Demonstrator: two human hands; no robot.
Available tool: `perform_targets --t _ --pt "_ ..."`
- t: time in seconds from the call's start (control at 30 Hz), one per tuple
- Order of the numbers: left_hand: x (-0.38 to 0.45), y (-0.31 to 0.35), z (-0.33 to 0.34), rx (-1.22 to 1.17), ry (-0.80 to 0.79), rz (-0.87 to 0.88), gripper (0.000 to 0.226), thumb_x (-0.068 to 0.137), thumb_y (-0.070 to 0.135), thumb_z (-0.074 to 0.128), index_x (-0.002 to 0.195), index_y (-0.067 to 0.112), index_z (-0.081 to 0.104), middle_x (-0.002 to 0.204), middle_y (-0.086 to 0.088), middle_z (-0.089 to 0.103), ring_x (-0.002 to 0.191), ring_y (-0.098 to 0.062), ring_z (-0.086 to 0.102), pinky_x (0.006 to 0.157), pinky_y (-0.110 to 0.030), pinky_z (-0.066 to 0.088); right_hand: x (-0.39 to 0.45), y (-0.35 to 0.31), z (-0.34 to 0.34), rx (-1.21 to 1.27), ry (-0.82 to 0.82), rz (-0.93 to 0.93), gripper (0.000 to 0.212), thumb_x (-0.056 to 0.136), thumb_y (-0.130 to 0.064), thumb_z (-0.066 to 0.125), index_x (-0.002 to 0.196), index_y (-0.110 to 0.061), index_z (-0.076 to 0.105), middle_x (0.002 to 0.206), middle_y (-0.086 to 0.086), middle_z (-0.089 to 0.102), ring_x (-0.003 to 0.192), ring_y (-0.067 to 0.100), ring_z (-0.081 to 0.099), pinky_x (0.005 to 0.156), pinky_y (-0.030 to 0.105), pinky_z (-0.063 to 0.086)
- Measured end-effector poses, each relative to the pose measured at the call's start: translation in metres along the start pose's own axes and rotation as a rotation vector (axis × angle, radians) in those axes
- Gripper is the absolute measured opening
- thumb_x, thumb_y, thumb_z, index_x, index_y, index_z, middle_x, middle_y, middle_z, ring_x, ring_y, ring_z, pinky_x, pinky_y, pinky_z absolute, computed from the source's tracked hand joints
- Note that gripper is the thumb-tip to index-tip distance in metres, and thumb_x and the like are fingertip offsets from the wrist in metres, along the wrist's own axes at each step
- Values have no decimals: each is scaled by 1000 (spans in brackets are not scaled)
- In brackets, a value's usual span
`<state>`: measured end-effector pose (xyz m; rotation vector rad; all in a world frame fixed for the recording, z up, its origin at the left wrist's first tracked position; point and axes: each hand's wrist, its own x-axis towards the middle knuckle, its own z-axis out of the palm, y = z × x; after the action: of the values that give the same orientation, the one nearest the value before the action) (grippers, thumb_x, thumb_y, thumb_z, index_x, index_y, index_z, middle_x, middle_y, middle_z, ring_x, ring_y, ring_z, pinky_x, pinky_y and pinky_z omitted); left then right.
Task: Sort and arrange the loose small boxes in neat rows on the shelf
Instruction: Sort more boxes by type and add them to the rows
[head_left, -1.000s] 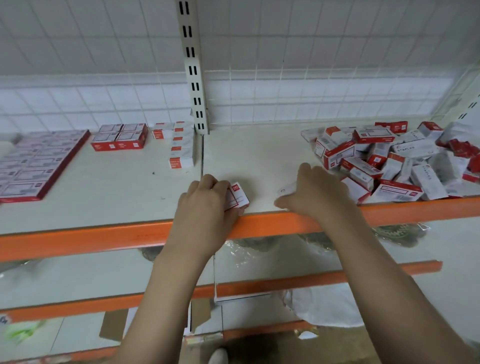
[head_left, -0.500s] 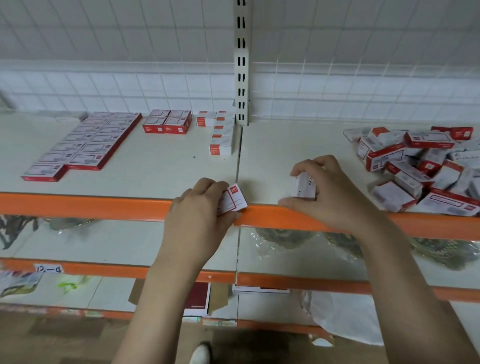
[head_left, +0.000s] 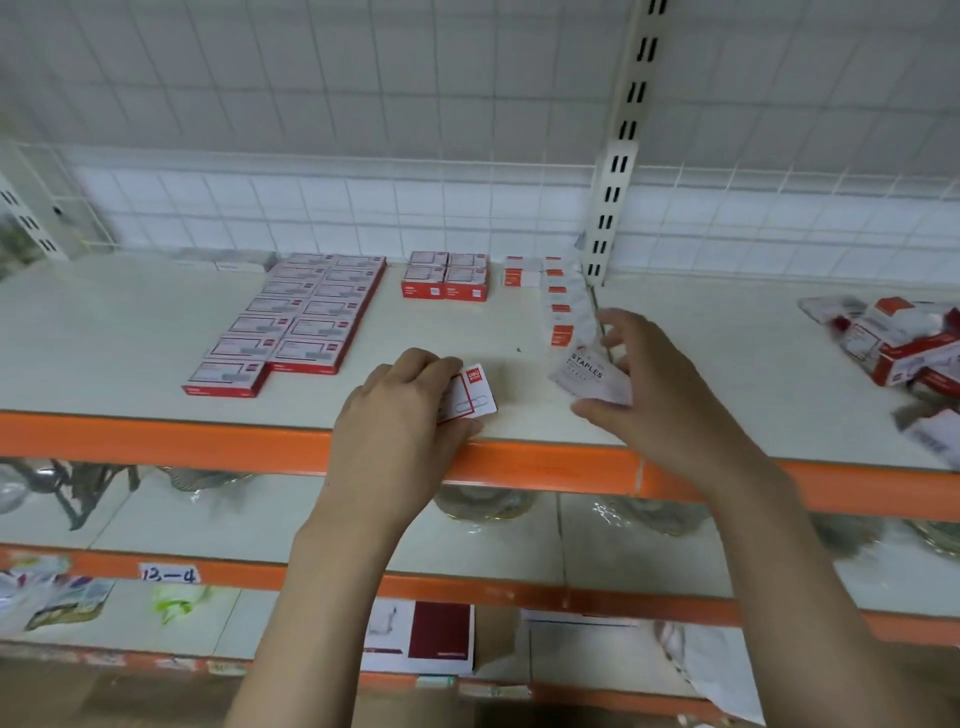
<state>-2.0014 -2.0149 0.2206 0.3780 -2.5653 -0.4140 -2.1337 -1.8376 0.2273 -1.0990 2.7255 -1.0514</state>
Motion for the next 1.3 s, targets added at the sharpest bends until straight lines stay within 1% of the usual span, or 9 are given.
perform_targets --t 0.1,0.2,0.3,0.47,0.67,0.93,1.13,1.23,1.3 --pt "5 -37 -17 -3 31 52 50 69 22 79 115 10 63 107 -6 63 90 -34 59 69 -40 49 12 -26 22 -70 61 -13 51 76 -23 75 120 -21 49 115 -6 54 104 12 49 78 23 41" --pt "8 -66 -26 -29 42 84 51 68 19 80 114 7 63 106 -8 64 90 -35 60 74 -42 51 18 -47 39 -171 64 -54 43 76 -25 73 115 -23 55 108 -4 58 101 14 49 75 25 36" --pt "9 -85 -32 -73 54 91 51 69 15 80 116 5 62 110 -10 64 95 -35 59 81 -40 48 23 -59 52 -204 45 -75 46 79 -26 70 121 -24 53 113 -4 57 101 11 44 73 20 26" --pt "15 -100 -33 -141 45 84 51 72 11 77 119 4 59 113 -12 63 104 -32 57 87 -31 40 29 -68 62 -233 24 -87 47 81 -25 69 125 -23 52 116 -2 56 106 17 46 74 19 23" --pt "32 -104 -21 -174 5 102 50 69 7 78 116 2 60 110 -12 63 101 -31 58 87 -28 38 44 -56 60 -232 33 -109 46 80 -21 69 123 -19 55 116 1 59 103 21 49 76 18 24" --pt "73 -96 5 -148 -34 142 45 68 6 79 109 2 62 104 -12 63 91 -32 60 80 -28 41 76 -28 52 -201 40 -97 49 80 -19 69 127 -19 53 121 -2 56 111 17 46 79 14 23" --pt "101 -88 30 -131 -69 128 47 68 4 78 112 -2 63 103 -17 58 88 -33 60 79 -22 38 96 -4 40 -205 38 -91 48 82 -21 67 127 -20 52 122 -5 54 109 15 44 78 18 25" --pt "118 -89 39 -107 -87 68 48 75 9 74 119 -1 59 111 -17 55 97 -33 56 81 -24 38 103 5 37 -191 28 -99 46 82 -20 66 127 -20 52 122 -6 54 108 13 43 79 17 26" --pt "128 -93 43 -102 -115 29 47 77 13 72 121 1 58 115 -14 54 102 -30 54 78 -20 33 108 9 38 -179 21 -105 46 82 -20 66 126 -21 52 122 -7 54 110 13 44 81 17 26"
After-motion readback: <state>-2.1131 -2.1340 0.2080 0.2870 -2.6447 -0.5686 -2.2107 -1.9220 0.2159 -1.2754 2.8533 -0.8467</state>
